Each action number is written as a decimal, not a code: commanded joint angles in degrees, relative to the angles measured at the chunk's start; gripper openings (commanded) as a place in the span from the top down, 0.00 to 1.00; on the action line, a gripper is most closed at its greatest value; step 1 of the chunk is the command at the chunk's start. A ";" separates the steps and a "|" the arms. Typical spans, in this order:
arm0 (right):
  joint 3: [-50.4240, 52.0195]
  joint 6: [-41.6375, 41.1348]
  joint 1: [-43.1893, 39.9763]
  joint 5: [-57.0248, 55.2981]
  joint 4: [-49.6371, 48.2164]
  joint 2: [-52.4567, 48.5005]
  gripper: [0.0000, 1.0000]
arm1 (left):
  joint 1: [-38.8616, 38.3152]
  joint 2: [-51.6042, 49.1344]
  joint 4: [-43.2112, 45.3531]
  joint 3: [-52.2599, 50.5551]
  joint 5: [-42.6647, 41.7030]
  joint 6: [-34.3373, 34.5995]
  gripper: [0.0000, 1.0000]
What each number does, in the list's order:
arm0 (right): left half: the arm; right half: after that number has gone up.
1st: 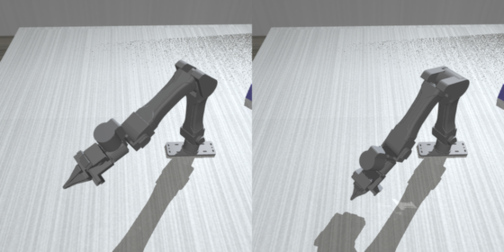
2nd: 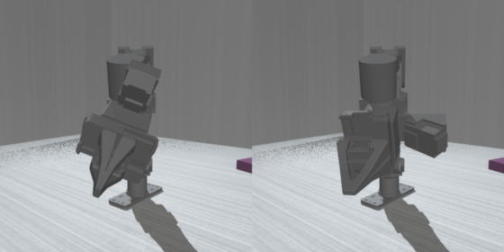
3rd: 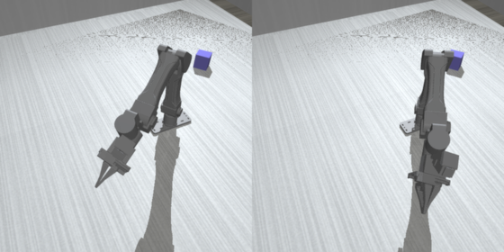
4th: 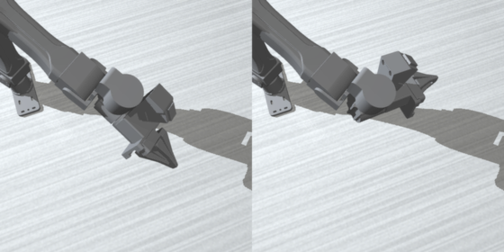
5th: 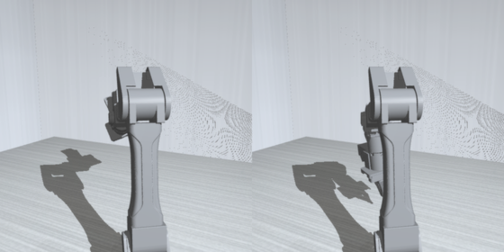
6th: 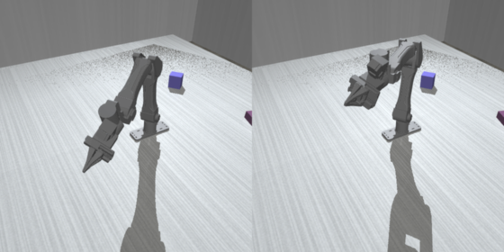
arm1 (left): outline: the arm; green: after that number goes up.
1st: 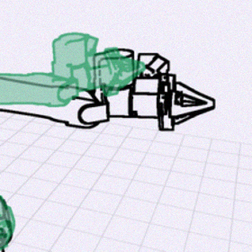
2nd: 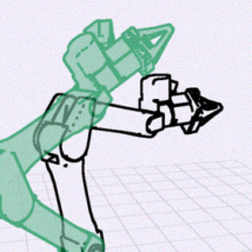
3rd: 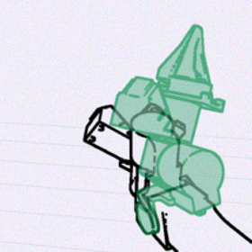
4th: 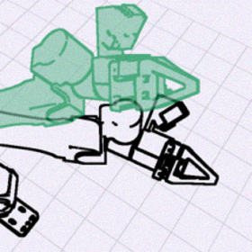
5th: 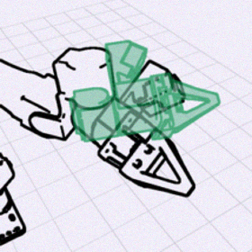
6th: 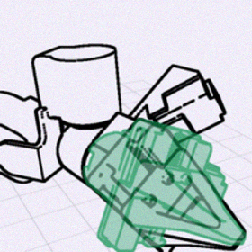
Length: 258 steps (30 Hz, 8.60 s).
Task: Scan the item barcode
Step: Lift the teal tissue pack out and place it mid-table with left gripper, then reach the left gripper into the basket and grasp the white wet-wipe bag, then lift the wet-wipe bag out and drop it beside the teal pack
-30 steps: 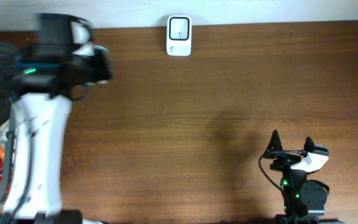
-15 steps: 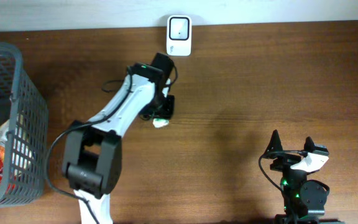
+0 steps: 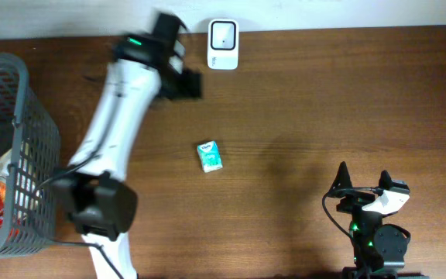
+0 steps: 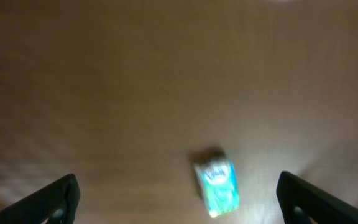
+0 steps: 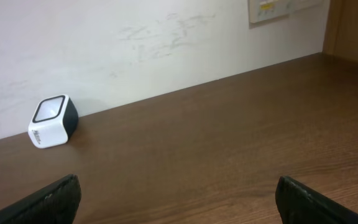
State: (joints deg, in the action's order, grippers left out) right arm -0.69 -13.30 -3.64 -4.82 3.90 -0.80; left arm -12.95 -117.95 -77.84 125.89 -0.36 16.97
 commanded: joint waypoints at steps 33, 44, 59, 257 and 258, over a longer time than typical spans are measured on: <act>0.37 0.22 0.26 0.11 0.37 0.44 0.01 | 51.06 11.78 17.27 -36.79 10.25 5.40 0.01; 0.37 0.22 0.26 0.11 0.37 0.44 0.01 | 51.89 10.99 26.34 -43.95 10.71 2.14 0.00; 0.37 0.24 0.26 0.11 0.37 0.44 0.01 | 51.91 3.32 30.14 -45.44 11.37 0.02 0.20; 0.37 0.22 0.26 0.11 0.37 0.44 0.01 | 48.11 27.74 11.52 -17.49 22.86 8.33 0.01; 0.37 0.22 0.26 0.11 0.39 0.44 0.01 | 49.46 26.71 11.54 -17.77 21.22 8.31 0.01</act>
State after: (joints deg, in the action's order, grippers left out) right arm -0.69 -13.30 -3.64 -4.82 3.90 -0.80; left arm 32.18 -88.60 -66.26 109.30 23.99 23.07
